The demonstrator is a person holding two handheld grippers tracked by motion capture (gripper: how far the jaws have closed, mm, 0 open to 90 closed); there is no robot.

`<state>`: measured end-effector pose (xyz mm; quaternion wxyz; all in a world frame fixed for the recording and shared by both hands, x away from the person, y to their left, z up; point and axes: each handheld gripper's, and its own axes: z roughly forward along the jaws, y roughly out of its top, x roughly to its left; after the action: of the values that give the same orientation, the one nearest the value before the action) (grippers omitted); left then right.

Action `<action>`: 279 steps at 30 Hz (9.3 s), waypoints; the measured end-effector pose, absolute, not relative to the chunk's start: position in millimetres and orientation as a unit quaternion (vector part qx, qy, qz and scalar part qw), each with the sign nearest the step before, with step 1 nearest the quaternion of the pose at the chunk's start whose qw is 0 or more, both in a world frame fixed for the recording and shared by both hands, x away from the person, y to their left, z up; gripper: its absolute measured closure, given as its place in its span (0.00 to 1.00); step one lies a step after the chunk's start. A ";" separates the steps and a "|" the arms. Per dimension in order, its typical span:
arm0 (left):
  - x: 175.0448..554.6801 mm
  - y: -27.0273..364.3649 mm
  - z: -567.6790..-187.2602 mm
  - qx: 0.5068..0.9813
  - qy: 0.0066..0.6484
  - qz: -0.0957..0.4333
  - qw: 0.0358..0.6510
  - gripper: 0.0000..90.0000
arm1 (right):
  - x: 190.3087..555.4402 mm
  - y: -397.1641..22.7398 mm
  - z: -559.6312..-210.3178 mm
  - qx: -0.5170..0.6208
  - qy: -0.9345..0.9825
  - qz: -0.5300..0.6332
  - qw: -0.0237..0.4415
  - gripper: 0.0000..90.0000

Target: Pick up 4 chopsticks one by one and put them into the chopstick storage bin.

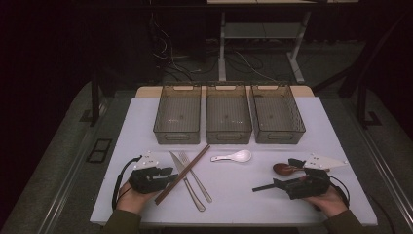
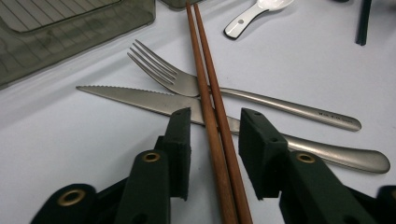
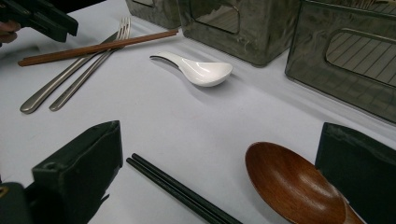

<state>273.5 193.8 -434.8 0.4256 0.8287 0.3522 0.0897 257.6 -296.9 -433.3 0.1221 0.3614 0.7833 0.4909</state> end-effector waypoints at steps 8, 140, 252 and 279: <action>276.1 192.4 -438.6 0.833 0.356 0.072 0.418 0.80 | 258.0 -296.9 -433.6 0.362 0.784 0.489 0.122 0.01; 301.9 172.9 -388.8 0.829 0.320 0.115 0.444 0.92 | 259.0 -294.6 -437.9 0.368 0.783 0.488 0.115 0.01; 460.4 181.0 -386.5 0.767 0.479 0.182 0.386 0.82 | 257.1 -296.0 -436.6 0.365 0.781 0.492 0.118 0.01; 427.6 176.2 -361.3 0.782 0.412 0.174 0.434 0.53 | 256.7 -296.7 -436.5 0.367 0.781 0.491 0.121 0.01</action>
<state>427.6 176.2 -361.3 0.4344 0.7818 0.4119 0.1744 256.7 -296.7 -436.5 0.1208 0.3673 0.7807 0.4909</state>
